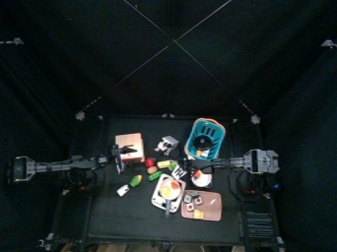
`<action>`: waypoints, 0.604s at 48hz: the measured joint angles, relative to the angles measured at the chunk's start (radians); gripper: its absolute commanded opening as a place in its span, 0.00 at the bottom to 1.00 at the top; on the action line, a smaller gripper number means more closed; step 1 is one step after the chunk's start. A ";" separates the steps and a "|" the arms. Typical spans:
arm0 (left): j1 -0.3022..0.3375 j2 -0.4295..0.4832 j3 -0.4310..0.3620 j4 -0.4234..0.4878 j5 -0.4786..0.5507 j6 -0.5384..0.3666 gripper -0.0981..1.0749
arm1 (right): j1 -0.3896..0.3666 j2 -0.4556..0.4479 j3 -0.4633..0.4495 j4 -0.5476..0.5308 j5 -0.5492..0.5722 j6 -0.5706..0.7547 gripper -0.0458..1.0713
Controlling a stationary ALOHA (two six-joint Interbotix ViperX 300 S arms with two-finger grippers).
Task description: Place starfruit onto plate
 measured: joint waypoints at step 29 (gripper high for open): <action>-0.002 0.000 0.000 0.000 0.000 -0.002 0.84 | 0.192 -0.252 0.064 0.193 0.106 0.011 0.68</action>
